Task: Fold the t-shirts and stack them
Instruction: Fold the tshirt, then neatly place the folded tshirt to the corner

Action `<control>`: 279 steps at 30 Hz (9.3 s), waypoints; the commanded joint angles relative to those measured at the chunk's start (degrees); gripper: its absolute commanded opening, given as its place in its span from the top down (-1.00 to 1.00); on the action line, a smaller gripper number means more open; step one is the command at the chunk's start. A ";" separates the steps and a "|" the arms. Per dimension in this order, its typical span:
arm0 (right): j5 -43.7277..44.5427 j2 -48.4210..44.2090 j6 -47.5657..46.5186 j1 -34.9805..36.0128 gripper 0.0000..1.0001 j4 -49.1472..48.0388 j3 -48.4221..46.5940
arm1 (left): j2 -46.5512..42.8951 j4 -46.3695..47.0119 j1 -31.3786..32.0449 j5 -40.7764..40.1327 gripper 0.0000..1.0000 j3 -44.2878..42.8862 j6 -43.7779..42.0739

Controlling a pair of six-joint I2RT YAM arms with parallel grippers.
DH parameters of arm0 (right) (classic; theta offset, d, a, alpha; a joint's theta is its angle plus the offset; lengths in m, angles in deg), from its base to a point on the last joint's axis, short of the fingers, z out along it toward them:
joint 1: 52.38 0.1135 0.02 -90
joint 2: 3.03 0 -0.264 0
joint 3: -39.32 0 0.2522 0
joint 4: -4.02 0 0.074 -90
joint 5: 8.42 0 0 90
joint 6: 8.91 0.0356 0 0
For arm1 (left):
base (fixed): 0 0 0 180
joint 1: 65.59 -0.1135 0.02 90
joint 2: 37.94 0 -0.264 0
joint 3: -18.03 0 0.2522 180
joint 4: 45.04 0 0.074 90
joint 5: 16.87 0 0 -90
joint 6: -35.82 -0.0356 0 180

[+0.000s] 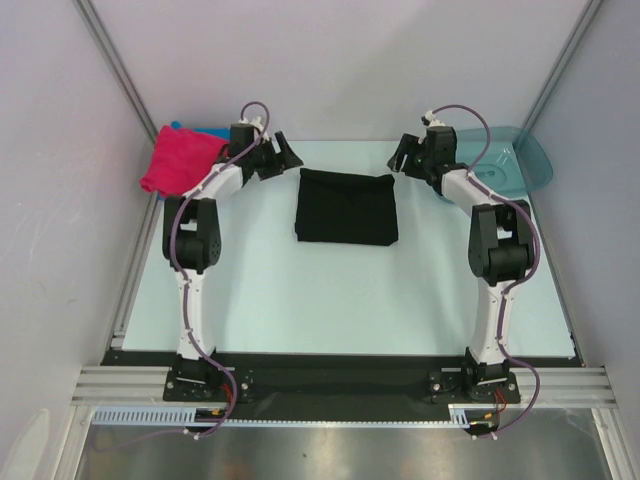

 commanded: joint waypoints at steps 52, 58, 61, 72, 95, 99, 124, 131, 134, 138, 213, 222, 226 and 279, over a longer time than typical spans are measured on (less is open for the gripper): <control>2.56 11.92 -3.71 4.30 0.92 13.91 -24.74 | 6.71 7.06 1.26 12.50 -0.42 -13.57 6.11; 6.27 12.33 -4.33 2.98 0.92 18.47 -23.22 | 1.77 8.32 2.14 13.99 -0.43 -3.09 4.27; 8.02 13.31 -4.06 1.75 0.94 19.09 -22.53 | 0.72 8.14 2.67 14.88 -0.43 -0.46 3.57; 5.57 -1.06 -2.83 0.60 0.86 10.23 -5.85 | -4.73 8.64 3.64 14.08 -0.43 7.01 0.22; -18.00 -7.60 13.25 4.21 0.88 -4.29 21.32 | -9.83 16.40 10.32 19.98 -0.37 23.52 5.41; -13.97 -7.69 13.34 4.21 0.90 0.00 23.44 | -10.01 14.91 10.40 17.08 -0.36 28.37 4.80; -7.10 -25.62 8.42 8.69 0.87 4.94 34.95 | -30.05 18.86 12.34 8.72 -0.33 49.38 1.54; -5.08 -22.90 9.21 8.60 0.89 6.08 36.01 | -25.31 17.29 12.95 7.94 -0.33 50.44 2.34; -2.62 -23.34 9.56 8.52 0.89 8.01 35.31 | -24.16 13.51 13.13 4.53 -0.32 49.74 1.72; -0.33 -24.04 9.39 8.60 0.89 9.95 34.52 | -24.51 7.98 13.39 0.38 -0.33 49.03 -0.21; 3.34 4.26 4.55 19.39 0.07 61.09 -41.93 | -26.60 -40.11 10.75 -2.77 -0.33 2.63 -1.97; 21.53 1.72 8.51 27.49 -0.20 64.80 -39.33 | -34.25 -40.65 12.42 -8.32 -0.35 8.50 -6.28; 24.45 -0.13 8.94 30.75 -0.39 61.62 -35.36 | -37.95 -37.74 12.60 -8.41 -0.38 12.30 -7.68; 29.27 -10.49 11.24 27.06 -0.49 48.81 -21.39 | -36.89 -30.10 12.78 -21.24 -0.40 4.03 -14.45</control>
